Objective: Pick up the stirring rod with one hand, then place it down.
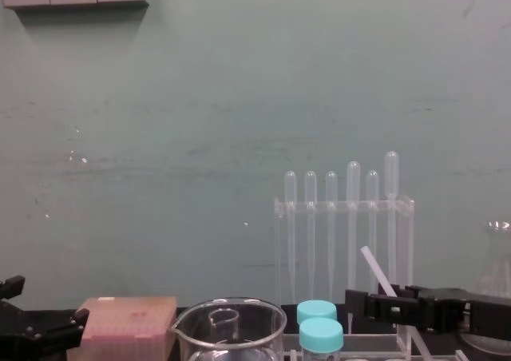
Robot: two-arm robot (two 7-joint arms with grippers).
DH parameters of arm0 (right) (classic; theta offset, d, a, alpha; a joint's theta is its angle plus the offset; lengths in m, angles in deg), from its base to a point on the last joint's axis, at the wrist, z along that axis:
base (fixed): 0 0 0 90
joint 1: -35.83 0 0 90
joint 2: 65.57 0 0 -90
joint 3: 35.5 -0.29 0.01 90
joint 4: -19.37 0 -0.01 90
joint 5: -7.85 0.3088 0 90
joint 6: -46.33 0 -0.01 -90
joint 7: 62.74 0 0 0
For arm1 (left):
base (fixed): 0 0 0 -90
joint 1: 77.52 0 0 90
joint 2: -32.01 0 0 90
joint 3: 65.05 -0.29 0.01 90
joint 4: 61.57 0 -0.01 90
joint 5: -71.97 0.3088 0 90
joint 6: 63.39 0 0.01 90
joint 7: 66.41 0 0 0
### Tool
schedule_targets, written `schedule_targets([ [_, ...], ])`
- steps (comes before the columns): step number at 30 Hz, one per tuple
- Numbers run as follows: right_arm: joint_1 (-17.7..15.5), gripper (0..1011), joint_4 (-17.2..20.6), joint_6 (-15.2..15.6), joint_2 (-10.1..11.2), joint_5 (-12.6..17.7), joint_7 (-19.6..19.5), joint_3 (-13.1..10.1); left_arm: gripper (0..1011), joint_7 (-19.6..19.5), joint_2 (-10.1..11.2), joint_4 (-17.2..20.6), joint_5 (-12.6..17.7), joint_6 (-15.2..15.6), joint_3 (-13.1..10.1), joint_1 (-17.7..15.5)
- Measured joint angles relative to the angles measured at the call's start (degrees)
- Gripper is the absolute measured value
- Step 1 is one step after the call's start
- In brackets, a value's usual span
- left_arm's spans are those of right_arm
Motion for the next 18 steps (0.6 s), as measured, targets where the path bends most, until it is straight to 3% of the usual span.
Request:
schedule_targets([
  [4,0.0,912,0.0,0.0,0.0,0.1,0.0,0.0,1000,0.0,0.0,0.0,0.0,0.0,0.0,0.0],
  [18,0.0,479,0.0,0.0,0.0,0.1,0.1,0.0,1000,0.0,0.0,0.0,0.0,0.0,0.0,0.0],
])
